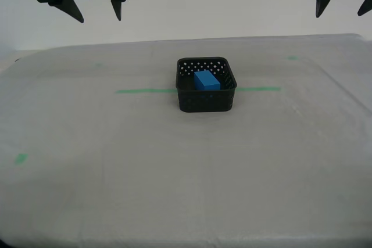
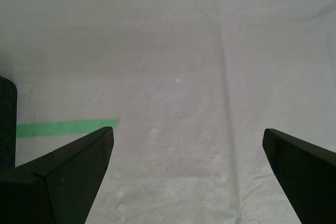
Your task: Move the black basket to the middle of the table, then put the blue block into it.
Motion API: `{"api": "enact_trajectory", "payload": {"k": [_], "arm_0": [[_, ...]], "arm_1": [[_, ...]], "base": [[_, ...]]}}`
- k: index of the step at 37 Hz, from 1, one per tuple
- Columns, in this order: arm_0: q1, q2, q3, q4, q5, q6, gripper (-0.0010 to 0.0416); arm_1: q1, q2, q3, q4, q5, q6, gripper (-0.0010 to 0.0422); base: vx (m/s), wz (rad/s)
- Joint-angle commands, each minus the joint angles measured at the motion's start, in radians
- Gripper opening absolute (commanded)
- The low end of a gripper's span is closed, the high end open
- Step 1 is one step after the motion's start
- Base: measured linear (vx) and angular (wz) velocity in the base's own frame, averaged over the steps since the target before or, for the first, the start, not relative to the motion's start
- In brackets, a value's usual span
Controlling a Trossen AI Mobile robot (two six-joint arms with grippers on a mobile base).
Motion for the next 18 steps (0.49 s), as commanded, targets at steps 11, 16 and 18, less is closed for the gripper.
{"api": "enact_trajectory", "payload": {"k": [11,16,18], "arm_0": [[0.0,0.0,0.001,0.0,0.002,0.0,0.0398],[0.0,0.0,0.001,0.0,0.002,0.0,0.0399],[0.0,0.0,0.001,0.0,0.002,0.0,0.0399]], "arm_1": [[0.0,-0.001,0.0,0.0,0.002,0.002,0.04],[0.0,-0.001,0.0,0.0,0.002,0.002,0.04],[0.0,-0.001,0.0,0.0,0.002,0.002,0.04]], "base": [[0.0,0.0],[0.0,0.0],[0.0,0.0]]}}
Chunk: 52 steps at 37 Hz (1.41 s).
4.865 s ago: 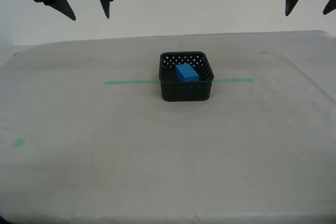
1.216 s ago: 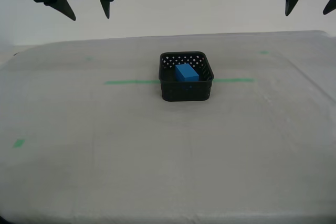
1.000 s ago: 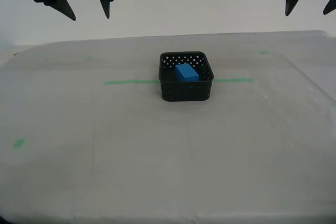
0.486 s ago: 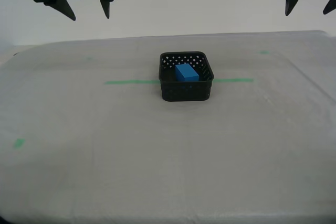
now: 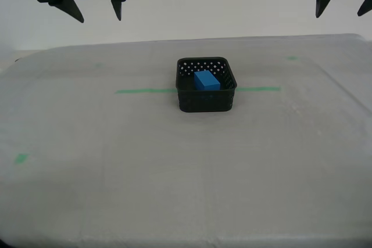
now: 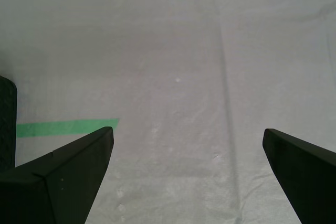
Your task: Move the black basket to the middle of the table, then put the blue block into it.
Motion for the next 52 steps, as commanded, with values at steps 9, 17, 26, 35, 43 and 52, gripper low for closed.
{"api": "enact_trajectory", "payload": {"k": [9,17,26,35,43,52], "arm_0": [[0.001,0.0,0.001,0.0,0.002,0.0,0.0398],[0.001,0.0,0.001,0.0,0.002,0.0,0.0398],[0.001,0.0,0.001,0.0,0.002,0.0,0.0398],[0.001,0.0,0.001,0.0,0.002,0.0,0.0399],[0.001,0.0,0.001,0.0,0.002,0.0,0.0399],[0.001,0.0,0.001,0.0,0.002,0.0,0.0399]], "arm_1": [[0.0,-0.001,0.0,0.0,0.002,0.002,0.04],[0.0,-0.001,0.0,0.0,0.002,0.002,0.04],[0.0,-0.001,0.0,0.0,0.002,0.002,0.04],[0.0,-0.001,0.0,0.0,0.002,0.002,0.04],[0.0,-0.001,0.0,0.0,0.002,0.002,0.04],[0.0,-0.001,0.0,0.0,0.002,0.002,0.04]], "base": [[0.0,0.0],[0.0,0.0],[0.0,0.0],[0.0,0.0],[0.0,0.0],[0.0,0.0]]}}
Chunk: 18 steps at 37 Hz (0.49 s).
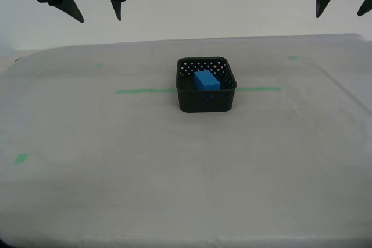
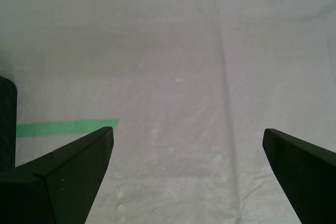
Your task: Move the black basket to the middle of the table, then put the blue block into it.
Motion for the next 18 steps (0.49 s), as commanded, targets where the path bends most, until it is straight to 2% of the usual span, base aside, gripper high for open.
{"api": "enact_trajectory", "payload": {"k": [1,18], "arm_0": [[0.001,0.0,0.001,0.0,0.002,0.0,0.0399],[0.001,0.0,0.001,0.0,0.002,0.0,0.0398]], "arm_1": [[0.0,-0.001,0.0,0.0,0.002,0.002,0.04],[0.0,-0.001,0.0,0.0,0.002,0.001,0.04]], "base": [[0.0,0.0],[0.0,0.0]]}}
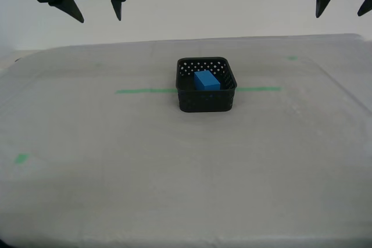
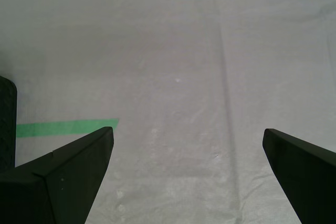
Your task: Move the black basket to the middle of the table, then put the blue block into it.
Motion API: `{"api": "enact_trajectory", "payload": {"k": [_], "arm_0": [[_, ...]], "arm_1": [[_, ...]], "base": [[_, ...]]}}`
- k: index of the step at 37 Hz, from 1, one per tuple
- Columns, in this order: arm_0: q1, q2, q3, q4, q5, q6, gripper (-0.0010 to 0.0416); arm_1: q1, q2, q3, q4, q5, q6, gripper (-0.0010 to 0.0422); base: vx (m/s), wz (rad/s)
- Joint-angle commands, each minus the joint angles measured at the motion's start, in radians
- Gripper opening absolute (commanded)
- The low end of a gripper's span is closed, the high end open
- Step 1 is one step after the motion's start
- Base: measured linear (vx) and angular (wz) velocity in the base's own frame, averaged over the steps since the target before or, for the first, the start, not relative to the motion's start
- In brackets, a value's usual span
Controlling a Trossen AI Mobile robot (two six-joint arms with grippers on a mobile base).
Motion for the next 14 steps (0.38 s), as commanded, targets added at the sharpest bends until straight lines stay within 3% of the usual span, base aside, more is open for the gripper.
{"api": "enact_trajectory", "payload": {"k": [1,14], "arm_0": [[0.0,0.0,0.001,0.0,0.002,0.0,0.0398],[0.0,0.0,0.001,0.0,0.002,0.0,0.0399]], "arm_1": [[0.001,-0.001,0.0,0.0,0.002,0.002,0.04],[0.001,-0.001,0.0,0.0,0.002,0.001,0.04]], "base": [[0.0,0.0],[0.0,0.0]]}}
